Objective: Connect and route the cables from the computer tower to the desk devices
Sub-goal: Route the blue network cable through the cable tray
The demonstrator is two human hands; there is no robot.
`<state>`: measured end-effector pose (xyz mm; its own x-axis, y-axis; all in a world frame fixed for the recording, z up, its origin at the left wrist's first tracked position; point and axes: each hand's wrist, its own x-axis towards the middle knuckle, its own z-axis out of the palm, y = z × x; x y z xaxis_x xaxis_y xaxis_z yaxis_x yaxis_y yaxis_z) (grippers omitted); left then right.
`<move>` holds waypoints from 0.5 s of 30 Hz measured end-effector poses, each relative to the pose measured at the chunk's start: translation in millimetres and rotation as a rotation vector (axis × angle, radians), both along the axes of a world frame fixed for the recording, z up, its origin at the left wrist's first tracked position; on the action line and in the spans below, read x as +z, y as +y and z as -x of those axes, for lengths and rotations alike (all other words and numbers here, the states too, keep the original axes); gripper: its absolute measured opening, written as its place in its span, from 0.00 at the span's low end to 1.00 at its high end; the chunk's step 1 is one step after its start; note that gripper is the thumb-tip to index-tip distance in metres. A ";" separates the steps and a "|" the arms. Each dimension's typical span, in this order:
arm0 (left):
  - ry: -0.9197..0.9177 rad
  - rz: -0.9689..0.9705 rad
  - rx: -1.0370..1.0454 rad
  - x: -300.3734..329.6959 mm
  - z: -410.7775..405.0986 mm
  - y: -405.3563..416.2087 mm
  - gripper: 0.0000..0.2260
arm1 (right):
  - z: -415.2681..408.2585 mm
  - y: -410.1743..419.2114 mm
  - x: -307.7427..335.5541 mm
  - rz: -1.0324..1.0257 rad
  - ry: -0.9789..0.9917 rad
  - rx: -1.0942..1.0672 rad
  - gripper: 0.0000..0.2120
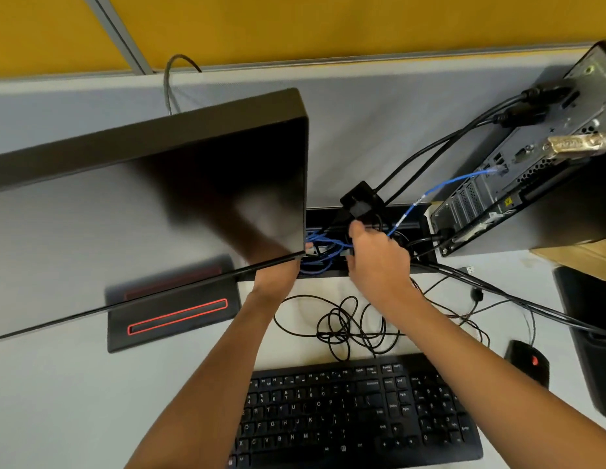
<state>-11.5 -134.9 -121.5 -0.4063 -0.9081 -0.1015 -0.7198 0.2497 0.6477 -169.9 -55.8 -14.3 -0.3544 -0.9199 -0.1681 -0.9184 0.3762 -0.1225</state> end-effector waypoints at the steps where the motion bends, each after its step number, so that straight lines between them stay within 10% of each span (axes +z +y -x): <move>1: -0.009 0.039 -0.032 1.5 3.3 1.4 0.09 | -5.1 -3.7 3.2 0.078 0.020 0.083 0.24; 8: 0.032 0.031 -0.075 5.9 -0.8 8.1 0.05 | 7.6 -29.5 -32.0 -0.123 -0.439 0.556 0.32; 15: -0.181 0.145 -0.240 20.2 -21.1 -1.5 0.25 | 6.4 -26.9 -59.4 0.050 -0.190 0.690 0.16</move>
<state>9.6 -136.4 -101.2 -0.5975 -0.7989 -0.0685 -0.7295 0.5062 0.4600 -176.3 -82.8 -73.7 0.3420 -0.9319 -0.1206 -0.9059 -0.2929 -0.3059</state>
